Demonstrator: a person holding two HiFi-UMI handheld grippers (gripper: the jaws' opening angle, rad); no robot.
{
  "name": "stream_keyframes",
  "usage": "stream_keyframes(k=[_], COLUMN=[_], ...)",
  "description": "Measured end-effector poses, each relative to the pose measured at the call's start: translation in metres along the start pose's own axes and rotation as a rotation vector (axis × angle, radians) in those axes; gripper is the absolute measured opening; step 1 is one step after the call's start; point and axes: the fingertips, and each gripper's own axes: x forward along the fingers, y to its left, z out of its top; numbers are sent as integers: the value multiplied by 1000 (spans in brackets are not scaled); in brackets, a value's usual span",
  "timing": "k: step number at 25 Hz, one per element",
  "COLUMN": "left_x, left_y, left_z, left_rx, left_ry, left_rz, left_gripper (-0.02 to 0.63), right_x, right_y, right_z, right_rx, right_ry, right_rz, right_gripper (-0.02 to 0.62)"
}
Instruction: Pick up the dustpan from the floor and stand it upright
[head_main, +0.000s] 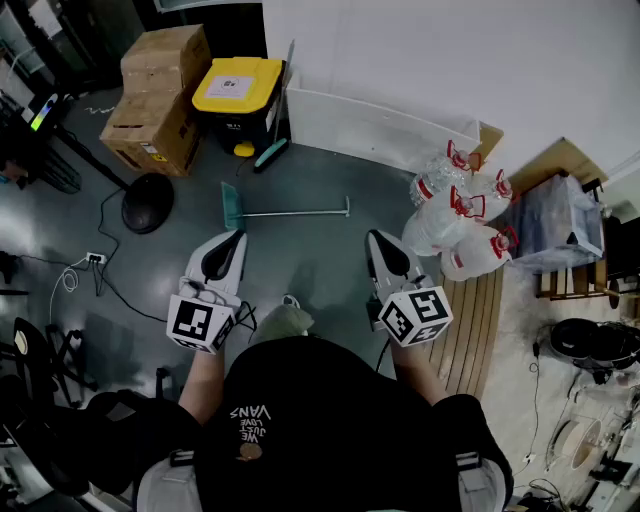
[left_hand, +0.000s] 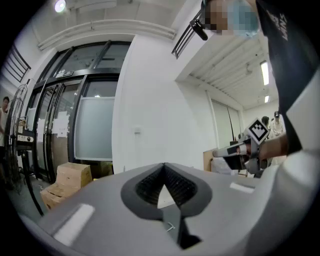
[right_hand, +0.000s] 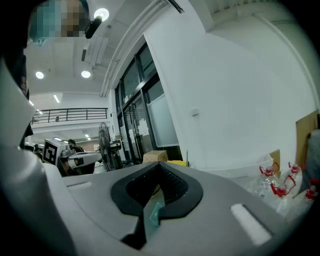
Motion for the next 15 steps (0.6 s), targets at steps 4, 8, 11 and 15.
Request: stream_keyframes(k=[4, 8, 11, 15], left_x=[9, 28, 48, 77], left_y=[3, 15, 41, 80], left_z=[-5, -6, -14, -23], left_rx=[-29, -34, -39, -29], left_ry=[-5, -21, -47, -48], left_rz=[-15, -51, -58, -116], left_gripper=[51, 51, 52, 52], right_x=[11, 32, 57, 101], right_y=[-2, 0, -4, -9], right_z=[-3, -1, -1, 2], right_rx=[26, 35, 42, 37], right_ry=[0, -50, -56, -52], right_rz=[2, 3, -22, -68], right_gripper=[3, 3, 8, 58])
